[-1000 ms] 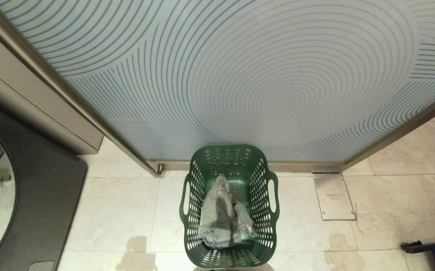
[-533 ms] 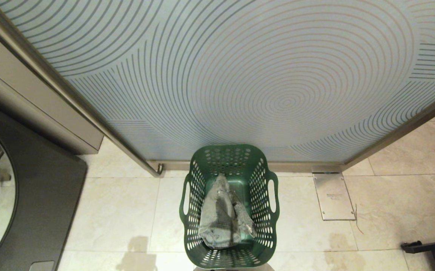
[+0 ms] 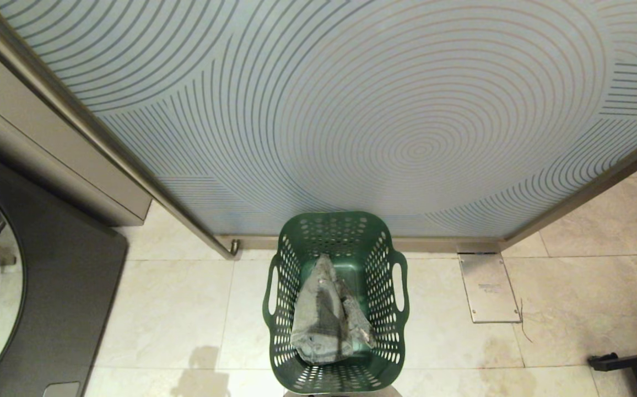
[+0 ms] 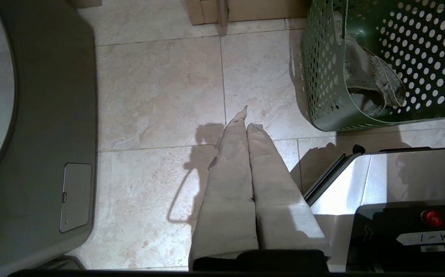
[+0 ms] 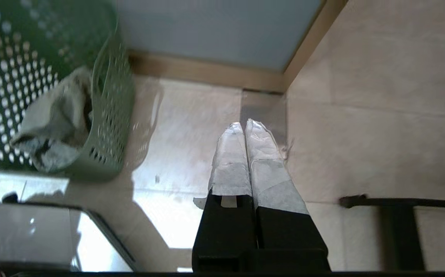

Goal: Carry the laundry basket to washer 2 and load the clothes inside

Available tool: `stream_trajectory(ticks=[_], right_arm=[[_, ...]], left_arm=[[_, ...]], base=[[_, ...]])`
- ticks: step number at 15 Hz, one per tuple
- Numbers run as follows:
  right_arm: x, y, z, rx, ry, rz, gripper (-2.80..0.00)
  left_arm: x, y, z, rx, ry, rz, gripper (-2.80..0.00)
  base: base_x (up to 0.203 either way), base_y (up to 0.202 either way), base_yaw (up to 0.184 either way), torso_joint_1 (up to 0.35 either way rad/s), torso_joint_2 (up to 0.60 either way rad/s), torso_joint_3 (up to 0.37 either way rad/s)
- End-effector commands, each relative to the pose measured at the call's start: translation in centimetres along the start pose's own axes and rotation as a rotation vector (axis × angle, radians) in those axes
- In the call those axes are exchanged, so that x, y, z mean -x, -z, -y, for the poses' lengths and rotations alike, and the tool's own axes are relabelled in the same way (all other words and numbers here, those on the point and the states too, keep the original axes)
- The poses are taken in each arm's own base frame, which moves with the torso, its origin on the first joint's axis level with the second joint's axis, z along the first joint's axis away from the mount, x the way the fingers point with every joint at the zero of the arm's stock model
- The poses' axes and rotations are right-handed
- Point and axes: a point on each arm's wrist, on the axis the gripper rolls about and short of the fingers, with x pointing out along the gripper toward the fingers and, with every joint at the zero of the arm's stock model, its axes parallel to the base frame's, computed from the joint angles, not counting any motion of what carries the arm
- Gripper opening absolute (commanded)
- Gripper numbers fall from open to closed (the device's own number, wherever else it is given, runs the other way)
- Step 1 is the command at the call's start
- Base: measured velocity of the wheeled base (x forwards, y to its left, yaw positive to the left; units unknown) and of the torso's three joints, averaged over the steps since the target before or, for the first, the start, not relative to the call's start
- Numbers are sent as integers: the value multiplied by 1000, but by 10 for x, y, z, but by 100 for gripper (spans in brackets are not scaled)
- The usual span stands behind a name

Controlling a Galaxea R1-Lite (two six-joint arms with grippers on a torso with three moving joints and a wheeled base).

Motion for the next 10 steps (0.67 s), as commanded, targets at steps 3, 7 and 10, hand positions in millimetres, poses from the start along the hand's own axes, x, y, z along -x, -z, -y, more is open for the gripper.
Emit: stream_trajectory(ticks=[3,7,10], right_arm=[[10,-82,10,-4,15,-79,-280],[-47,-125,13,-9,-31,-401,-280],[-110,-125,9,-102,-73,-543,-280]], left_arm=[[10,-28,-3,-18,10,36,-280],[9,-113,-10,-7,77,-44,-280],[-22,-136,-11,39,156,-201,-280]], base=[[0,0,0,0,0,0],[0,0,0,0,0,0],[0,0,0,0,0,0]])
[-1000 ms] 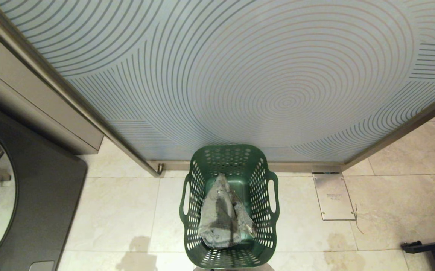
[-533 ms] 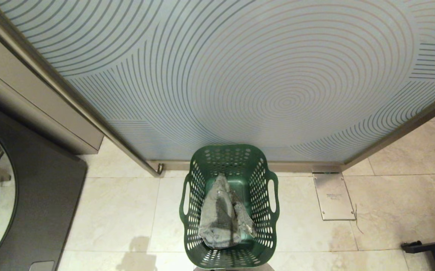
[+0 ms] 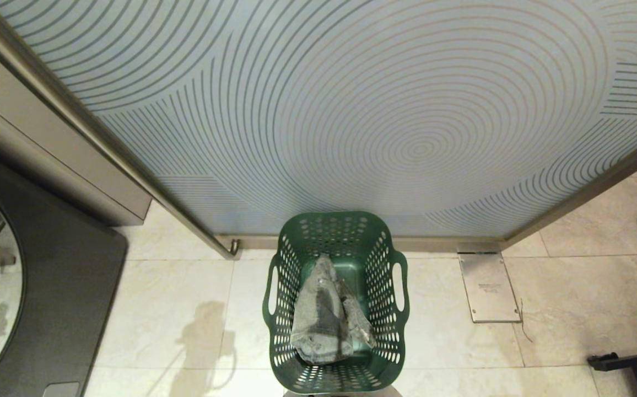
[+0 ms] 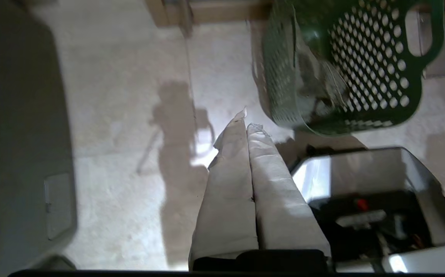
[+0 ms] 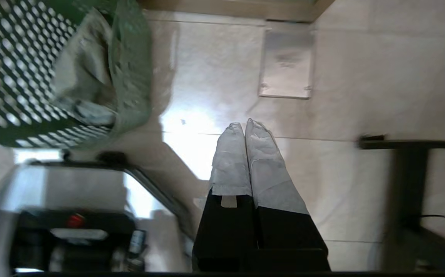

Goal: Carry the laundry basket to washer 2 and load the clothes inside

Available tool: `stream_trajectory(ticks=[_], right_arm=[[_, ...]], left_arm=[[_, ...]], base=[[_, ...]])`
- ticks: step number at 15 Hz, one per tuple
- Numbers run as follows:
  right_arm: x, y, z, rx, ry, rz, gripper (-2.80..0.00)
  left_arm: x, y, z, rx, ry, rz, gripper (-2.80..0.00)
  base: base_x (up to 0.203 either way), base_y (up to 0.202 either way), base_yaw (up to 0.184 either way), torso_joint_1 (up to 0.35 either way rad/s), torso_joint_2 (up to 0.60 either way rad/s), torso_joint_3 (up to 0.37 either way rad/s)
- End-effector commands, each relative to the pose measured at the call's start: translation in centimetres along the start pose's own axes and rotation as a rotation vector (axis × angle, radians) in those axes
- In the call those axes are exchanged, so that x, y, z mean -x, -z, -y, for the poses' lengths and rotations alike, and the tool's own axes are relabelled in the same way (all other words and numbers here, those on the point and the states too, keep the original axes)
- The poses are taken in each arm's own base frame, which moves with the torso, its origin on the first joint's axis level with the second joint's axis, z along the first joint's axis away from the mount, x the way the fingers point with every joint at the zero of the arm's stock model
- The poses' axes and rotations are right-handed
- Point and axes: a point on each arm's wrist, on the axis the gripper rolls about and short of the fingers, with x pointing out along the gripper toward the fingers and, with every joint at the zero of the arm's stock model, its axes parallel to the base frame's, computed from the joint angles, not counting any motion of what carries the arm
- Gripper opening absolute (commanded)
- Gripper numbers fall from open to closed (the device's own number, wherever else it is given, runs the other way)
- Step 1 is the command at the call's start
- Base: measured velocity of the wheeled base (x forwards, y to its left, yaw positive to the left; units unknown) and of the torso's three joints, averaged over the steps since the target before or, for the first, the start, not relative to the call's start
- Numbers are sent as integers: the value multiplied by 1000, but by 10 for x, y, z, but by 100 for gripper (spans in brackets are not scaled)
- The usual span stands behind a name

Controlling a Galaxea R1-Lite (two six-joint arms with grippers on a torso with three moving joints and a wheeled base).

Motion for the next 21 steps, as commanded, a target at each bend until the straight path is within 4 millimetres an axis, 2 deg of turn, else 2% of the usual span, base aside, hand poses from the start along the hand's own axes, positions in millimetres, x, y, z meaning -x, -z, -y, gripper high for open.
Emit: stream_trajectory(ticks=[1,3,5,7,9,11,14,17,19,21], right_arm=[[-51,-12,-1,-50,-13,-140,-280],[-83,-11,-7,-91,-67,-205,-280],[-108,-18,-18,-134,-134,-133,-280],[-127,-23,-26,-137,-153,-95,-280],[-142,-20,-36,-119,-179,-142,-280],[-167,-18,-53,-91,-208,-194,-280],[-209,-9,-83,-93,-226,-198,-280],[-229,-2,-121,-106,-261,-208,-280],[-242,-1,-133,-140,-259,-224,-280],[-255,8,-138,-127,-242,-269,-280]], left_arm=[[-33,-15,-5,32,26,-163,-280],[-55,-20,-8,63,58,-241,-280],[-80,-19,-8,85,128,-311,-280],[-97,-14,-8,103,160,-378,-280],[-115,-5,-4,96,207,-472,-280],[-134,-3,2,69,262,-531,-280],[-148,-4,19,34,362,-559,-280],[-170,-9,31,106,335,-558,-280],[-175,-11,42,120,324,-536,-280],[-176,-9,58,124,317,-552,-280]], base=[[0,0,0,0,0,0],[0,0,0,0,0,0],[0,0,0,0,0,0],[0,0,0,0,0,0],[0,0,0,0,0,0],[0,0,0,0,0,0],[0,0,0,0,0,0],[0,0,0,0,0,0],[0,0,0,0,0,0],[0,0,0,0,0,0]])
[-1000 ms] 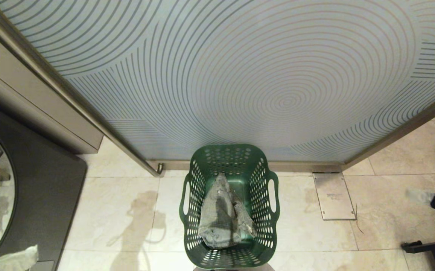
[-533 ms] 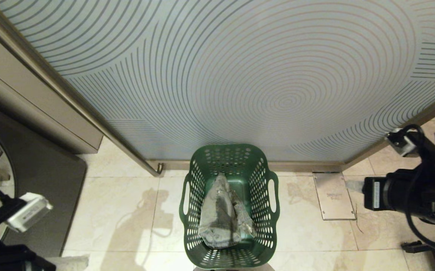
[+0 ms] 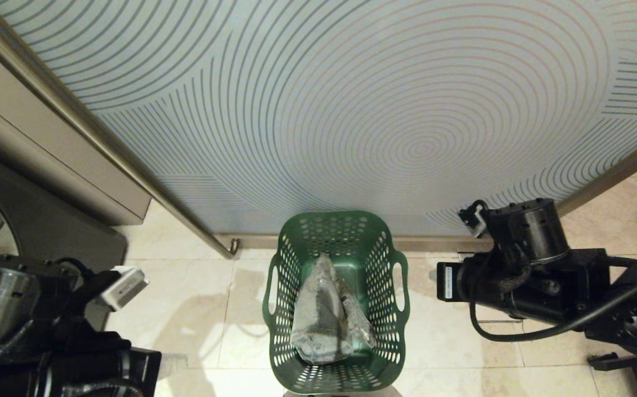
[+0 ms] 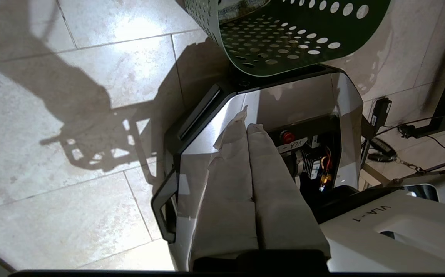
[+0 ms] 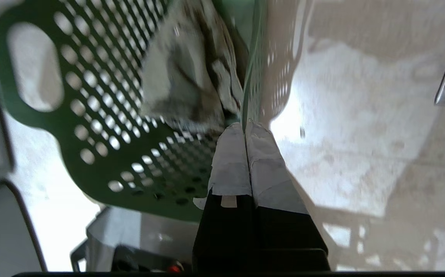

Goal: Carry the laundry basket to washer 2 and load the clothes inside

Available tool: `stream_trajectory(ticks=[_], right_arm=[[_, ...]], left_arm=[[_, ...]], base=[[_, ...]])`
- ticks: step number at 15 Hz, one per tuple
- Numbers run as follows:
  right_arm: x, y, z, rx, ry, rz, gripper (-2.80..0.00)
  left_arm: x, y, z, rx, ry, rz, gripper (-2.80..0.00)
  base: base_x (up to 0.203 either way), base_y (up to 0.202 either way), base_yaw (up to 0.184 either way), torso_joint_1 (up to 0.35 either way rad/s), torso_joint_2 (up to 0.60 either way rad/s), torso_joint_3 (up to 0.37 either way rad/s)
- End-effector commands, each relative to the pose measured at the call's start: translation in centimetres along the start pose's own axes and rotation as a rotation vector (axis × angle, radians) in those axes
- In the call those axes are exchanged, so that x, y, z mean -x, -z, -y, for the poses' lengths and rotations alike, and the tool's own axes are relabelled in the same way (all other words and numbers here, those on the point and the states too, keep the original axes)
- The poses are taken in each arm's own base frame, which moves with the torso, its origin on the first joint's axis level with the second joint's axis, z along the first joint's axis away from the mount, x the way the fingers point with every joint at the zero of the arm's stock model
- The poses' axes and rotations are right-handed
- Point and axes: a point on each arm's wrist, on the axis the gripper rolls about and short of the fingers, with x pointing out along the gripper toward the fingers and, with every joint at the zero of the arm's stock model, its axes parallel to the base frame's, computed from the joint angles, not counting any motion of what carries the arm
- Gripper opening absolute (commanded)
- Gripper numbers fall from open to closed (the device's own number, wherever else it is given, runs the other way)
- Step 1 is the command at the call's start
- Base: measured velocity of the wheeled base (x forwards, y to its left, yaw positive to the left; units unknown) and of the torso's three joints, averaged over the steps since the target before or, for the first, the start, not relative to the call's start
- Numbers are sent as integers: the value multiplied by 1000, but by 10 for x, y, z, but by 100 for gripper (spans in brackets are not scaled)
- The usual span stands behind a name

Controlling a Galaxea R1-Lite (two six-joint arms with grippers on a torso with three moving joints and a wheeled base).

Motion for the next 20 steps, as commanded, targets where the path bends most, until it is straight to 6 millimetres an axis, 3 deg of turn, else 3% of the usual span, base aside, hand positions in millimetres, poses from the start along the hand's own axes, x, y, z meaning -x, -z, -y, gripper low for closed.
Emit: stream_trajectory(ticks=[1,2,3,10,14,16,20], right_arm=[[-20,15,2,11,38,-87,-280],[-23,21,5,18,73,-139,0],[-24,22,7,15,90,-162,0],[-35,17,30,-30,162,-163,0],[-61,20,45,-58,194,-153,0],[-70,9,49,-68,184,-76,0],[-70,-6,45,-61,162,-35,0]], left_arm=[[-12,2,9,-4,-7,-51,-280],[-13,2,9,-4,-11,-49,-280],[-12,2,9,-4,-13,-47,0],[-9,4,9,31,-9,-39,0],[-10,-3,11,25,6,5,0],[-9,-2,11,25,2,9,0],[-8,3,8,29,-32,7,0]], base=[[0,0,0,0,0,0],[0,0,0,3,-1,31],[0,0,0,0,0,0],[0,0,0,0,0,0],[0,0,0,0,0,0],[0,0,0,0,0,0],[0,0,0,0,0,0]])
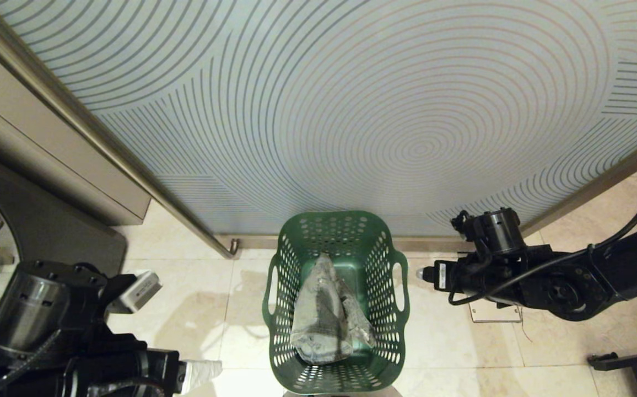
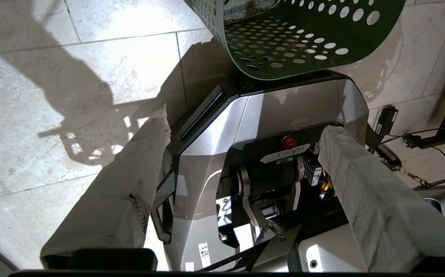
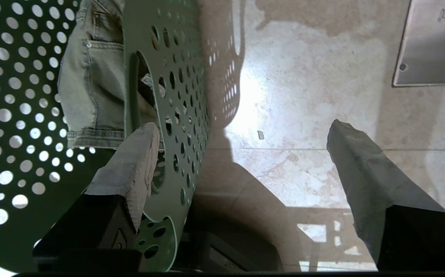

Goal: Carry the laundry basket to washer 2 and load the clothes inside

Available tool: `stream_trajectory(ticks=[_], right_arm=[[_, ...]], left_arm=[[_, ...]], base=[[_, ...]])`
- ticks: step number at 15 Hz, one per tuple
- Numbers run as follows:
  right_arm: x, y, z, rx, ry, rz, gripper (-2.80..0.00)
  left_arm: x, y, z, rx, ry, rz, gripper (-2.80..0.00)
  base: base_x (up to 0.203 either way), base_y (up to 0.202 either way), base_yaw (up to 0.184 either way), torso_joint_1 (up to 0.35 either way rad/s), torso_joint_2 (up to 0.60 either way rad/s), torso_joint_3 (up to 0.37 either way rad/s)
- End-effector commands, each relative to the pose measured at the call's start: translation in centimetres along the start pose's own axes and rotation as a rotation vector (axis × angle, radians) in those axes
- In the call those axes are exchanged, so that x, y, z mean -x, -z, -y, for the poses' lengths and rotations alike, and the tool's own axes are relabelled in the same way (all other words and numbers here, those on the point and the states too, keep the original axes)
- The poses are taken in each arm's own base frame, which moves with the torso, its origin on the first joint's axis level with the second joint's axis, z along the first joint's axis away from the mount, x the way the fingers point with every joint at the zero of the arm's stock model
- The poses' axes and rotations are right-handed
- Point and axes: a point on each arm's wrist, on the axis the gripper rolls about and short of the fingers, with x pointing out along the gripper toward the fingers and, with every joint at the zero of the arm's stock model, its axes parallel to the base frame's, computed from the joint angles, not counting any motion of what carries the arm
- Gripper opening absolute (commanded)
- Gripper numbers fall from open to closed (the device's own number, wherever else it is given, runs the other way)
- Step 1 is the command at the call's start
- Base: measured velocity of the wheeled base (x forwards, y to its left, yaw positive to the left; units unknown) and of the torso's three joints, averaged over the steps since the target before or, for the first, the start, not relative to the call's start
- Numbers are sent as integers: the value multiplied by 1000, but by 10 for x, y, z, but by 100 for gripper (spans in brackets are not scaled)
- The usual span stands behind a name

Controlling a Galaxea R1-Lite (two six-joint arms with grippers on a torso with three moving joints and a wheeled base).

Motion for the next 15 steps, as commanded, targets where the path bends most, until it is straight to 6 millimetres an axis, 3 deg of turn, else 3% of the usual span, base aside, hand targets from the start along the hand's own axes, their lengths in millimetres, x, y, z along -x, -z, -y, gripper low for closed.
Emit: stream_trajectory(ticks=[1,4,6,11,15], right_arm=[[-1,-4,-2,-2,-11,10,0],[14,-15,-9,4,-42,44,0],[13,-22,-13,2,-55,49,0],[-31,-14,-18,-3,-95,14,0],[-50,-15,-36,11,-157,44,0]], left_arm=[[2,1,0,1,2,6,0],[1,0,0,2,1,6,0],[0,-1,0,1,1,5,0],[0,-2,0,2,0,5,0],[-7,-2,1,5,-4,-20,0]], base=[[0,0,0,0,0,0],[0,0,0,0,0,0],[0,0,0,0,0,0],[0,0,0,0,0,0],[0,0,0,0,0,0]])
